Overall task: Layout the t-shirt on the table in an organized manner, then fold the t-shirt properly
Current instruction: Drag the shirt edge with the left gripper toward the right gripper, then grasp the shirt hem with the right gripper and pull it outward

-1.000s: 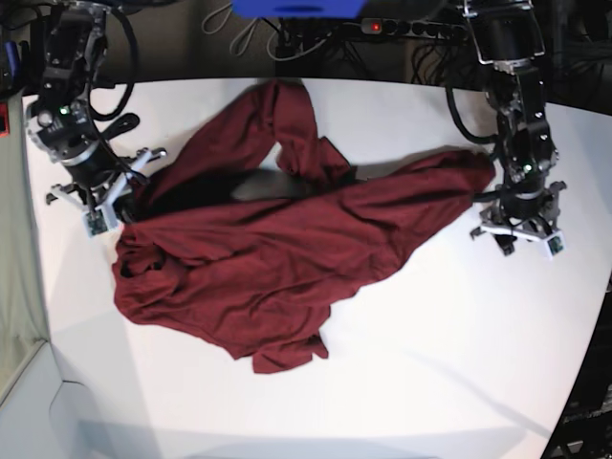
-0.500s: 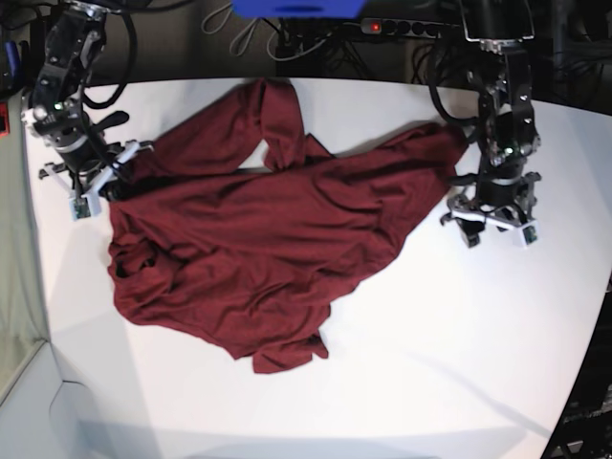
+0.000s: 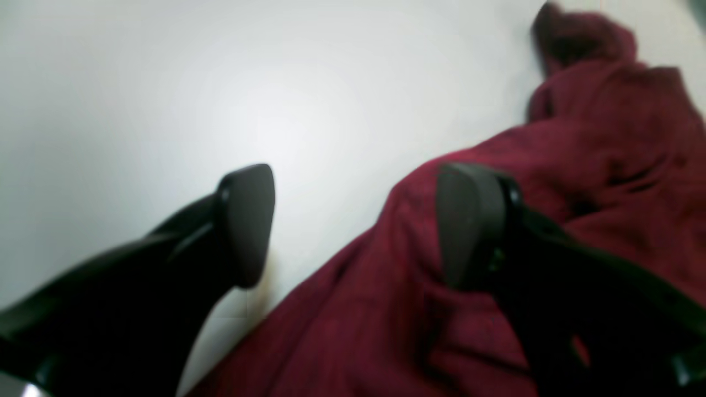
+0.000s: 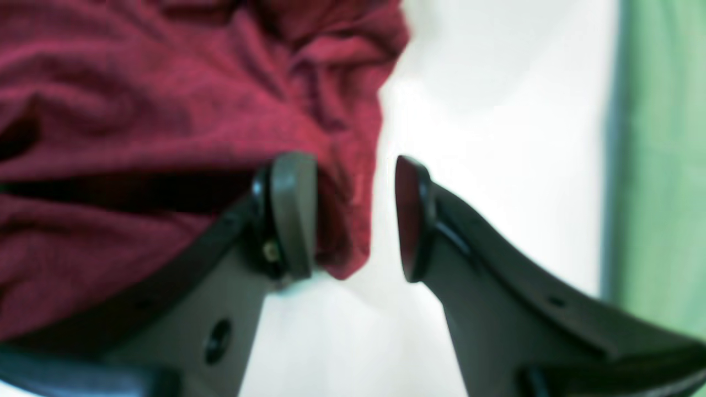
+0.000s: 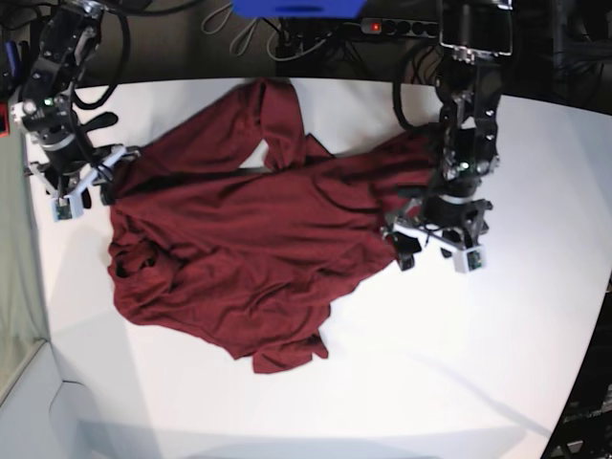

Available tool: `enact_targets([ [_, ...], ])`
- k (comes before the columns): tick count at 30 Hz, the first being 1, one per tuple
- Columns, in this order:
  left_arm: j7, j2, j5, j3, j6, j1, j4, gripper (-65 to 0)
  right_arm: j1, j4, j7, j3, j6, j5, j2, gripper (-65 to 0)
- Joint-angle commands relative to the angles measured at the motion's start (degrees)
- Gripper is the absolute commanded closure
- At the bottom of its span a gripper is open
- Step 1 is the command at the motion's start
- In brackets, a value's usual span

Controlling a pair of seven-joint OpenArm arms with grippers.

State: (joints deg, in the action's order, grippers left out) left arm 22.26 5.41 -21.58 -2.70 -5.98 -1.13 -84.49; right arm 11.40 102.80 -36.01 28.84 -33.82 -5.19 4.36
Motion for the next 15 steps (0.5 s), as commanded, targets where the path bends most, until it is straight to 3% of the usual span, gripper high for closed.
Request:
enact_targets([
  [1, -0.85, -0.27, 0.0, 0.28, 0.13, 1.7, 0.75, -44.6, -0.72, 2.03, 1.5, 0.92, -0.24, -0.92, -0.1, -24.8],
  [15, -0.94, -2.29, 0.0, 8.46, 0.13, 6.8, 13.67, -42.4, -1.33, 4.4, 1.42, -0.75, -0.24, -0.83, -1.15, -24.8],
])
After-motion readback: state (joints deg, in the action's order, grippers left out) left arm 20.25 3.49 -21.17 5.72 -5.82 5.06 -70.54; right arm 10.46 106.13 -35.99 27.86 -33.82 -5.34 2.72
